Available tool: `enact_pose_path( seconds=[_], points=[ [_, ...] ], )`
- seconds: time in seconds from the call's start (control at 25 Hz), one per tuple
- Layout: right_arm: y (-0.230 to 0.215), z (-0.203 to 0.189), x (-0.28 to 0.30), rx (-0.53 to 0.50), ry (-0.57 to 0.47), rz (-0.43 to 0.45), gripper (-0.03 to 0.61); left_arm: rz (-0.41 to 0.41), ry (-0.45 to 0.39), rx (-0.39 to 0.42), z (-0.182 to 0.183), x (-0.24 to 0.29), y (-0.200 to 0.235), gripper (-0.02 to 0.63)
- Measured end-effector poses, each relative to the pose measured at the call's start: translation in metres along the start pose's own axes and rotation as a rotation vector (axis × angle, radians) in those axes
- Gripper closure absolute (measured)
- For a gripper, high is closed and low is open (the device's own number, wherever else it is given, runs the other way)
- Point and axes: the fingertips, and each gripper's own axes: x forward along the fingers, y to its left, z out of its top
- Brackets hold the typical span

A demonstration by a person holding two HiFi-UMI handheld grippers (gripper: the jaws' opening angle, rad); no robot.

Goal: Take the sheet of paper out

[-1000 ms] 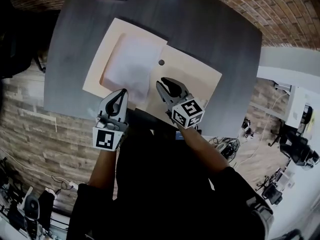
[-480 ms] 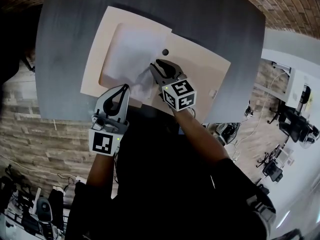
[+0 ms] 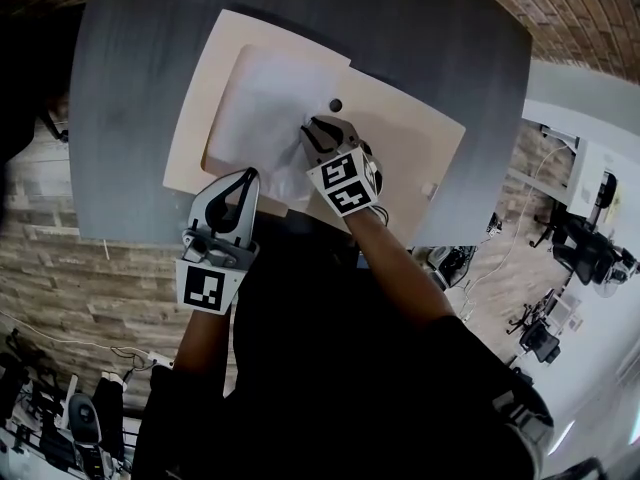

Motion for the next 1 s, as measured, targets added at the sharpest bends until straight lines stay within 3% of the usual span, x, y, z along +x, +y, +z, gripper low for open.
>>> enact_pose_path(
  seconds=[0.28,0.48,1.0],
  points=[
    [0.006,0.001,0.000,-0.060,0.008,0.050,0.557,0.004,-0.017,0.006,0.005,0.002,0.001,0.618],
    [0.001,-0.001,-0.009,-0.067,-0.011,0.060,0.561,-0.006,-0.014,0.017,0.005,0.004,-0.002,0.618],
    [-0.041,-0.042,-0.082,-0.072,-0.104,-0.013,0.563,0.071,-0.015,0.045,0.006,-0.005,-0.021,0.618]
  ],
)
